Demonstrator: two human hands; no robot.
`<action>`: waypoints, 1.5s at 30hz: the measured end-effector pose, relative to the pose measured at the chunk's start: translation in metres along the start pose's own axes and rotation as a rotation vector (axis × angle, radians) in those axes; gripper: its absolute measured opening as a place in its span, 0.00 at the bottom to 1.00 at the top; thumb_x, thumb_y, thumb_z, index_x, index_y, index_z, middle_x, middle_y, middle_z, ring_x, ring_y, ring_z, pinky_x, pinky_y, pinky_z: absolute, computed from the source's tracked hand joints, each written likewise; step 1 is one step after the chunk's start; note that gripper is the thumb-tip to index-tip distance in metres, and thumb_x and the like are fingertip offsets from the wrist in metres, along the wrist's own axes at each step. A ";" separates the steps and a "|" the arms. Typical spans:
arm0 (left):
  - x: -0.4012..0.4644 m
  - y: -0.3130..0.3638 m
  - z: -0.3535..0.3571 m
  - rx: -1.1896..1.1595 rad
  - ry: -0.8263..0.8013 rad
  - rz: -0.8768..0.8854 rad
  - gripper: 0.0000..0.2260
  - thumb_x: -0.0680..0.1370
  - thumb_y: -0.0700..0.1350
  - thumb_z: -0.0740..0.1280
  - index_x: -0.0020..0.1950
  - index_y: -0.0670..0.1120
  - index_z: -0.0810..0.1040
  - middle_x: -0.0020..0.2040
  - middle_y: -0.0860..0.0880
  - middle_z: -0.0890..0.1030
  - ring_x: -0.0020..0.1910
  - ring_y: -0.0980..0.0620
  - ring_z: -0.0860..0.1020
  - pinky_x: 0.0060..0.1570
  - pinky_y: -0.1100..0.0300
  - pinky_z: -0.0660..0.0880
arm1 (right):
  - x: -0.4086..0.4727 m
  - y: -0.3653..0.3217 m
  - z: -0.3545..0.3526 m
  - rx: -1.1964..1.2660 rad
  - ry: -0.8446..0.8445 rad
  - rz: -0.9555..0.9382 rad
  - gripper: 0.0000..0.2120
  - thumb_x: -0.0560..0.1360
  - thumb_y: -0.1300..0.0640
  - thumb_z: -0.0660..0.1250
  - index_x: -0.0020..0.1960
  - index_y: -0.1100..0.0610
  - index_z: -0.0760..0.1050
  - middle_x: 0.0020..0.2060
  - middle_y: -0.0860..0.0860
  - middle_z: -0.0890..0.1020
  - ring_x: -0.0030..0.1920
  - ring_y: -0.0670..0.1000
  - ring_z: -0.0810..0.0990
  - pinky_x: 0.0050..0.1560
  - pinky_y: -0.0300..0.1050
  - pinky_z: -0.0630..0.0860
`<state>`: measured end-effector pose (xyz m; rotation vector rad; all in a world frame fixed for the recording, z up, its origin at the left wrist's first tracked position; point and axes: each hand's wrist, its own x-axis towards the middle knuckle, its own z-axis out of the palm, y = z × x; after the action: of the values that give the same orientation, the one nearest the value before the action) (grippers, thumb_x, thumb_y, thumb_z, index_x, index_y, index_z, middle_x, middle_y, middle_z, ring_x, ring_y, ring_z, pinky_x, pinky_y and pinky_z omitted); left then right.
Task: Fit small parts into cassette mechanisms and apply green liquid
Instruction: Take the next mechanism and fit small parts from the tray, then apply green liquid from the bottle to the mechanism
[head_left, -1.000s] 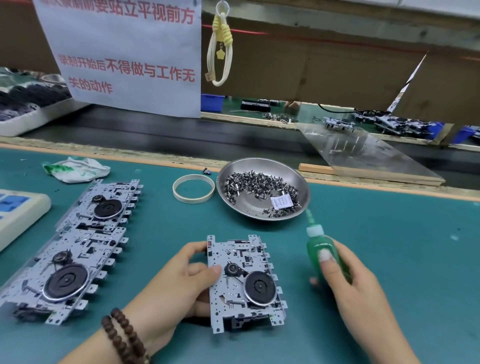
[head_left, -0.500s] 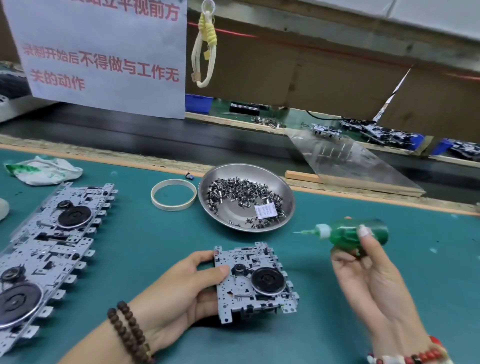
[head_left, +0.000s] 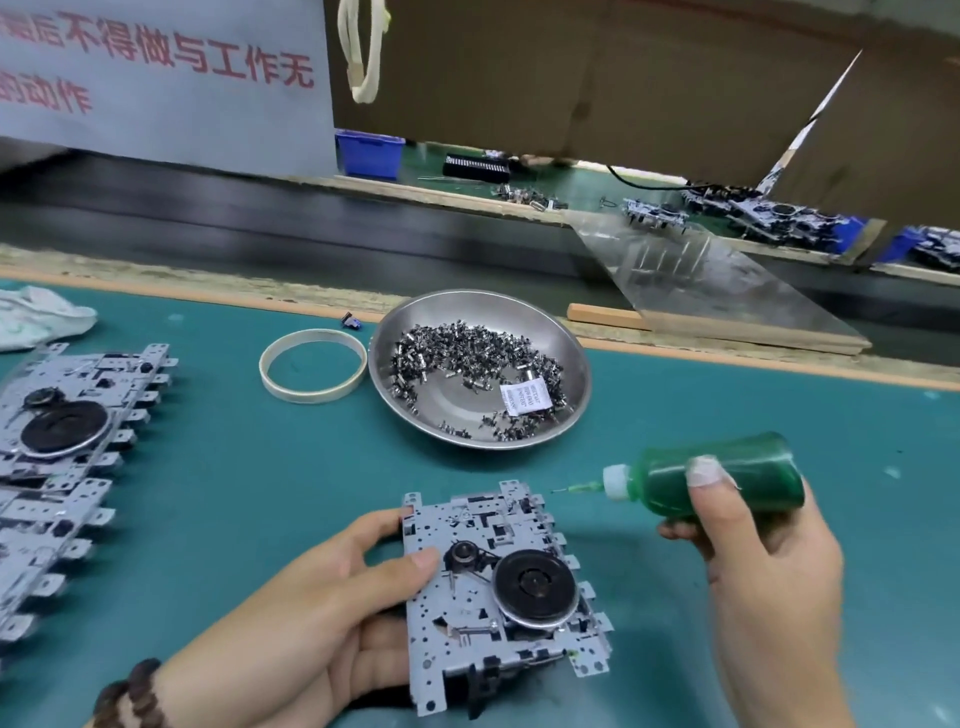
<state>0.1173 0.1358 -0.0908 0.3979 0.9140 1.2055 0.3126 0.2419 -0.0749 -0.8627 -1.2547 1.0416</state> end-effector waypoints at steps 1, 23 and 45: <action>0.000 0.000 -0.001 -0.026 -0.006 -0.019 0.21 0.67 0.41 0.74 0.59 0.43 0.76 0.53 0.36 0.81 0.42 0.39 0.83 0.33 0.51 0.81 | 0.000 0.000 0.000 -0.008 0.006 -0.007 0.06 0.62 0.46 0.71 0.39 0.41 0.80 0.34 0.44 0.83 0.33 0.43 0.81 0.31 0.33 0.76; 0.004 -0.004 -0.005 -0.057 -0.057 -0.051 0.25 0.58 0.41 0.74 0.55 0.43 0.79 0.54 0.36 0.81 0.47 0.38 0.82 0.42 0.46 0.79 | -0.006 -0.002 0.004 -0.170 -0.026 -0.103 0.05 0.67 0.54 0.66 0.42 0.53 0.73 0.31 0.41 0.82 0.30 0.41 0.79 0.28 0.31 0.74; 0.004 -0.004 -0.006 -0.048 -0.033 -0.051 0.25 0.56 0.42 0.75 0.53 0.43 0.80 0.54 0.36 0.81 0.46 0.38 0.82 0.46 0.44 0.76 | -0.007 -0.006 0.006 -0.201 -0.040 -0.094 0.03 0.64 0.47 0.68 0.37 0.39 0.77 0.33 0.42 0.82 0.31 0.43 0.79 0.30 0.32 0.75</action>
<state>0.1153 0.1367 -0.0987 0.3529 0.8607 1.1694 0.3075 0.2335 -0.0708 -0.9293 -1.4383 0.8718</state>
